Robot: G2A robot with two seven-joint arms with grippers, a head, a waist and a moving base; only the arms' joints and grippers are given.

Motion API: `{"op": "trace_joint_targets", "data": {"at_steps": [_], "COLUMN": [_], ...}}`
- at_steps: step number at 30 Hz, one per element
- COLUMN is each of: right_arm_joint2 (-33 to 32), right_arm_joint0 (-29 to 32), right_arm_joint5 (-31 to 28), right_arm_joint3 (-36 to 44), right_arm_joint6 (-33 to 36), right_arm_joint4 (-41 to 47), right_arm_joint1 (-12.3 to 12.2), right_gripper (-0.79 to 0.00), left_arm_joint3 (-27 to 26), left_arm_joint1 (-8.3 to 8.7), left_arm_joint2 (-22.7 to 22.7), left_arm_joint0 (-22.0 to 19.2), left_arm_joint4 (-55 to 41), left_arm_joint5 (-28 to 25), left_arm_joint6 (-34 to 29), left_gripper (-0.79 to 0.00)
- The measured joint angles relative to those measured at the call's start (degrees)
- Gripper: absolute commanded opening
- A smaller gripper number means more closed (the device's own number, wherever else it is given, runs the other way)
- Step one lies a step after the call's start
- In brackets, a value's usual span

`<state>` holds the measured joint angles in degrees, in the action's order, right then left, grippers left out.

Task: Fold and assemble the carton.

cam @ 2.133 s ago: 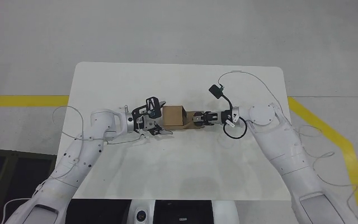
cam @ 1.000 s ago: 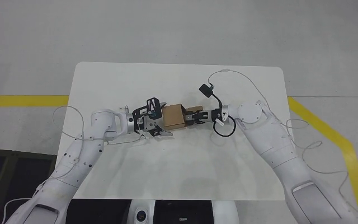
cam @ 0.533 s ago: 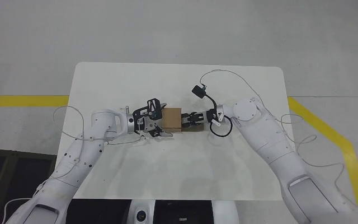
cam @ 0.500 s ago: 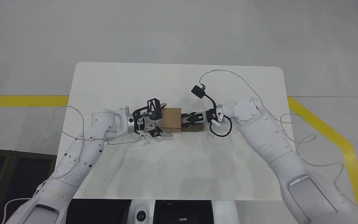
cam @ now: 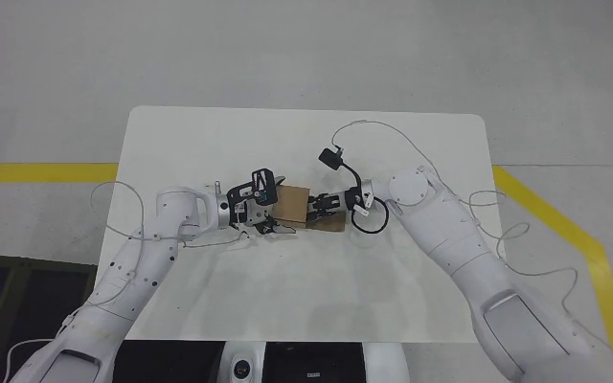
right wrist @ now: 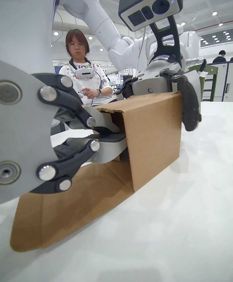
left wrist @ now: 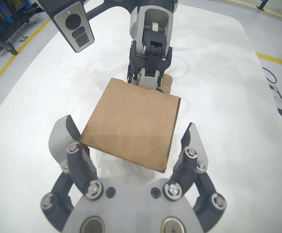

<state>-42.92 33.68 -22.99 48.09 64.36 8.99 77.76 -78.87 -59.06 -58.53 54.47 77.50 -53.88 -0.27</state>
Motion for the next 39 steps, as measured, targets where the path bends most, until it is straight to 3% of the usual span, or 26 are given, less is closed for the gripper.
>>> {"op": "trace_joint_targets", "data": {"at_steps": [7, 15, 23, 28, 39], "right_arm_joint2": [-0.52, -5.65, -13.32, -18.27, -23.38], "right_arm_joint0": [-0.32, 1.95, 6.94, 12.48, 19.99], "right_arm_joint5": [-1.23, -0.96, 5.30, 11.35, 16.74], "right_arm_joint3": [-1.18, 1.25, 13.12, 21.36, 29.69], "right_arm_joint6": [0.21, 0.65, 1.37, 2.39, 2.99], "right_arm_joint4": [0.54, -0.99, -7.91, -12.50, -16.01], "right_arm_joint1": [0.16, -2.59, -6.91, -9.44, -11.93], "right_gripper": [-0.785, -0.785, -0.785, -0.733, -0.646], "left_arm_joint3": [-0.14, -0.22, -0.34, -0.24, -0.31], "left_arm_joint1": [-0.01, -0.02, -0.03, -0.08, -0.12], "left_arm_joint2": [-0.05, -0.24, -0.31, -0.31, -0.25], "left_arm_joint0": [0.02, 0.08, 0.17, 0.17, 0.22], "left_arm_joint4": [-0.02, 0.00, 0.41, 0.30, 0.49], "left_arm_joint5": [0.12, 0.75, 1.26, 1.48, 1.59], "left_arm_joint6": [-0.32, -0.38, -0.27, -0.27, -0.34], "left_gripper": [0.000, 0.000, 0.000, 0.000, 0.000]}}
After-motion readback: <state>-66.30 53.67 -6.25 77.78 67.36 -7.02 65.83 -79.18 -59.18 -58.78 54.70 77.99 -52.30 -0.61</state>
